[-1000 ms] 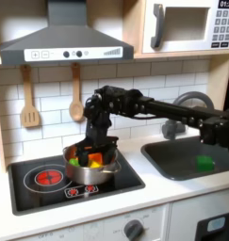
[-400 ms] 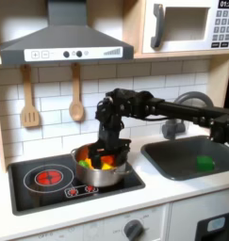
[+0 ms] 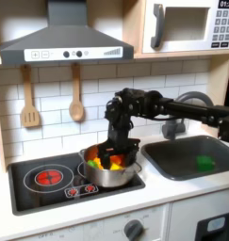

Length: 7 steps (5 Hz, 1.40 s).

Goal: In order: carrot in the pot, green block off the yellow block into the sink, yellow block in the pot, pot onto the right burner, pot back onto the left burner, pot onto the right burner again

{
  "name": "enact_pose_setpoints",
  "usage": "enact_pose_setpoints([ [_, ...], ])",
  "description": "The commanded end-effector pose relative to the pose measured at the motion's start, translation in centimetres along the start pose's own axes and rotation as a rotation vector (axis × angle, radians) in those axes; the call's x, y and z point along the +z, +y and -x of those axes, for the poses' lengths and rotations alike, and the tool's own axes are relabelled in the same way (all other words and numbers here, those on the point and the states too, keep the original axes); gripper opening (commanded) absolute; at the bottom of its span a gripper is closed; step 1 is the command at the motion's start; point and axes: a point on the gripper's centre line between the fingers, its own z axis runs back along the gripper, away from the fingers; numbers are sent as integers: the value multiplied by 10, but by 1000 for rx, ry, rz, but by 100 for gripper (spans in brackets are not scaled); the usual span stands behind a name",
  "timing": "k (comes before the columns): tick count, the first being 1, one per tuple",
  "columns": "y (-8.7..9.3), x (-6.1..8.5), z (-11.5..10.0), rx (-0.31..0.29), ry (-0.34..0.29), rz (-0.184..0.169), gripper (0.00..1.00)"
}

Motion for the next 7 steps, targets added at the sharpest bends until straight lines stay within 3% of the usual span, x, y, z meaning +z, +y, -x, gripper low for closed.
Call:
enact_pose_setpoints([
  [1, -22, -1, 4, -29, -1, 12, 100],
  [2, -28, -5, 0, -39, 1, 19, 100],
  [4, -21, 9, -3, -28, -34, 3, 100],
  [7, -25, 51, -5, -80, -70, 51, 100],
])
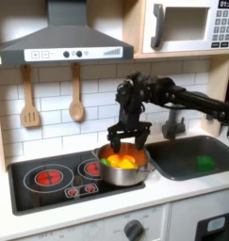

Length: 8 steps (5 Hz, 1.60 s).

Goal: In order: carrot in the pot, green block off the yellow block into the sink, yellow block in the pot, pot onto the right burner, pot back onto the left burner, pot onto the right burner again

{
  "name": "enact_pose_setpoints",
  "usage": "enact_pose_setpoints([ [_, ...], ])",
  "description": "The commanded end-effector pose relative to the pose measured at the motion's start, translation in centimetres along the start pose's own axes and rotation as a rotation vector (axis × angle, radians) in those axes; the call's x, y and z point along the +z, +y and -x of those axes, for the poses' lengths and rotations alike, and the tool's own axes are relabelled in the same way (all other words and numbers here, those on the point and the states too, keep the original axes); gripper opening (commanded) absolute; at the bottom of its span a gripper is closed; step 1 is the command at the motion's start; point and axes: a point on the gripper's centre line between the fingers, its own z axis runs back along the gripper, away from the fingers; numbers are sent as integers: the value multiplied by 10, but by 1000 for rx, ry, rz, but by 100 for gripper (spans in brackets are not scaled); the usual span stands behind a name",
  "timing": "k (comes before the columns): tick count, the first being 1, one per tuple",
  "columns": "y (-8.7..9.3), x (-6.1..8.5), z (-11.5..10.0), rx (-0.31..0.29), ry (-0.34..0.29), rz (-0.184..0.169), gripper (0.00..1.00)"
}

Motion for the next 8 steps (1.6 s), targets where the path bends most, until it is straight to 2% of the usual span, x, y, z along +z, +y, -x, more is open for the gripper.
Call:
enact_pose_setpoints([
  [1, -13, 20, 24, -74, 12, 32, 100],
  [2, -26, 32, 44, -140, 3, 46, 100],
  [3, -28, 32, 69, -171, 30, 44, 100],
  [4, -34, 35, 86, -196, 28, 61, 100],
  [8, -32, 38, 85, -204, 24, 54, 100],
])
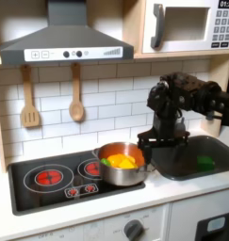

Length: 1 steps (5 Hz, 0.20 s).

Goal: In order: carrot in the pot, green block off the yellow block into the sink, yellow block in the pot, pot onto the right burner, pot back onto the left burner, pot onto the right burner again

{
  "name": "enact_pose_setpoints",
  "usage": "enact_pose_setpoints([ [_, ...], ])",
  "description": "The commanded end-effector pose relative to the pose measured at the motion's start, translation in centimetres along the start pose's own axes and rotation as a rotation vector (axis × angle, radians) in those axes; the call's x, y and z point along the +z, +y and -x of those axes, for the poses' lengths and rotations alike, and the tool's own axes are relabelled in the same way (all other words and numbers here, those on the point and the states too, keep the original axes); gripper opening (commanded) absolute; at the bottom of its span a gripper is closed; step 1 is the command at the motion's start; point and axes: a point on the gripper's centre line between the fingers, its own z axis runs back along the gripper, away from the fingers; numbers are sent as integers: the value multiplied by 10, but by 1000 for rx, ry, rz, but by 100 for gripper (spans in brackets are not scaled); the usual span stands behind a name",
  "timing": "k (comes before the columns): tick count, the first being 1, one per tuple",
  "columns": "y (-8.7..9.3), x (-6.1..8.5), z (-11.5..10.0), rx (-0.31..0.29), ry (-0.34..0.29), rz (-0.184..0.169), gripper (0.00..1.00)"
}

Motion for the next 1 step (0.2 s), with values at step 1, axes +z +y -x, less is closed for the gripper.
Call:
enact_pose_setpoints([
  [1, 0, 0, 0, 0, 0, 0, 100],
])
